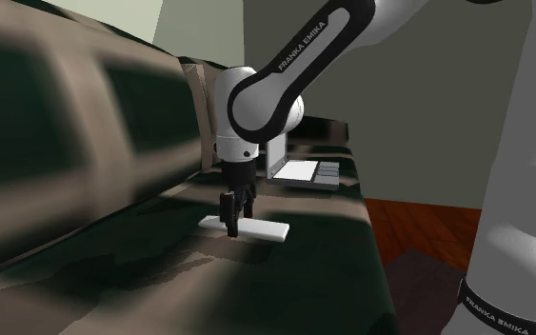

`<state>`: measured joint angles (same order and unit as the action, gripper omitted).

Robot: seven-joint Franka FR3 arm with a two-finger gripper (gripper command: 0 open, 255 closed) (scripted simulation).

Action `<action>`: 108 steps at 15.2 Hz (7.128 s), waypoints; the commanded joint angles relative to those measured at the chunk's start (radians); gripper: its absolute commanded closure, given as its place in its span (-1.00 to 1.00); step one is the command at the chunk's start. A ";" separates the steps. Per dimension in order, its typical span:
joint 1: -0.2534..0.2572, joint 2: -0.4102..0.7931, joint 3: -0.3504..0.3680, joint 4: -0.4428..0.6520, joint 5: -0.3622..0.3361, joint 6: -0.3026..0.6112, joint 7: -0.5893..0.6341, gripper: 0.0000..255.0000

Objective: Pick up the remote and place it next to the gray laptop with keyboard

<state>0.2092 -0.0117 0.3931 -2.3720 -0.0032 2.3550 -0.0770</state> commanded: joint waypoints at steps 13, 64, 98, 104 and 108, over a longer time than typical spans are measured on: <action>0.000 -0.029 -0.001 0.014 0.015 -0.041 -0.011 1.00; -0.007 -0.197 -0.040 0.552 0.068 -0.737 -0.060 1.00; -0.185 -0.193 -0.318 0.678 0.010 -0.866 -0.506 1.00; -0.184 -0.218 -0.318 0.568 0.011 -0.782 -0.507 1.00; -0.184 -0.229 -0.318 0.502 0.012 -0.727 -0.507 1.00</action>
<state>0.0253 -0.2372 0.0751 -1.8534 0.0087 1.6141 -0.5837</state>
